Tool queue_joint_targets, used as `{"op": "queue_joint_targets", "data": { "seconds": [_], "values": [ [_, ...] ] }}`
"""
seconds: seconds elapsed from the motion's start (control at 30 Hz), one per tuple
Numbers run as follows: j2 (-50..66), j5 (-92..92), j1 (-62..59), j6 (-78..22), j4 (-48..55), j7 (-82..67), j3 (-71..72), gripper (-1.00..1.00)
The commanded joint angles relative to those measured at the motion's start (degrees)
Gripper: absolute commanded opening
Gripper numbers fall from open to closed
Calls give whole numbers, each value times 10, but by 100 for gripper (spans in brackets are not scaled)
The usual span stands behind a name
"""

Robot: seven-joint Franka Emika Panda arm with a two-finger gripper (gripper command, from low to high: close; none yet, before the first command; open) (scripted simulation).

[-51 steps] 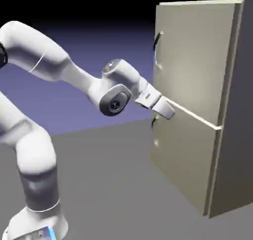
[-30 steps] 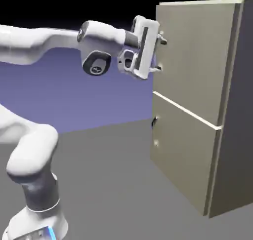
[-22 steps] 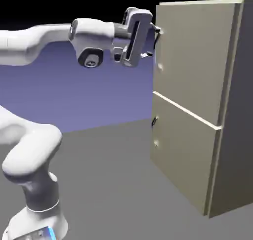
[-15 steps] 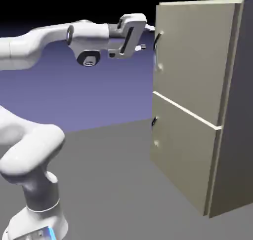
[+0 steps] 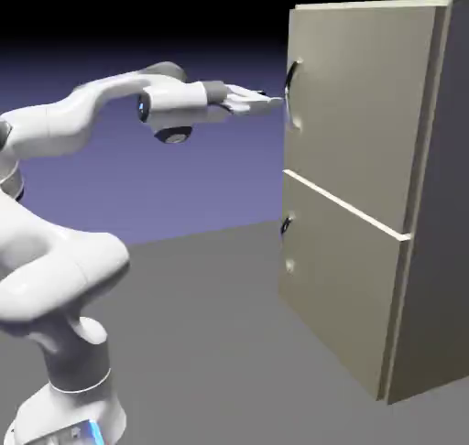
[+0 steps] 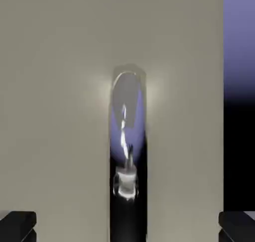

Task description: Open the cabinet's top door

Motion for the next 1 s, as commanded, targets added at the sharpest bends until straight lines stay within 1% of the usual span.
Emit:
{"op": "queue_joint_targets", "data": {
  "seconds": [0.0,0.07,0.1,0.13,0.47,0.73,0.97],
  "values": [
    [-3,6,-20,-8,12,0,5,0],
    [-7,13,-44,-19,27,1,11,0],
    [-7,13,-44,-19,27,1,11,-100],
    [-7,13,-44,-19,27,1,11,-100],
    [-180,60,41,-268,-163,1,-104,-100],
    [-298,64,61,-467,-292,2,-188,-100],
    [-309,-3,104,-625,-399,-70,-326,-100]
  ]
}}
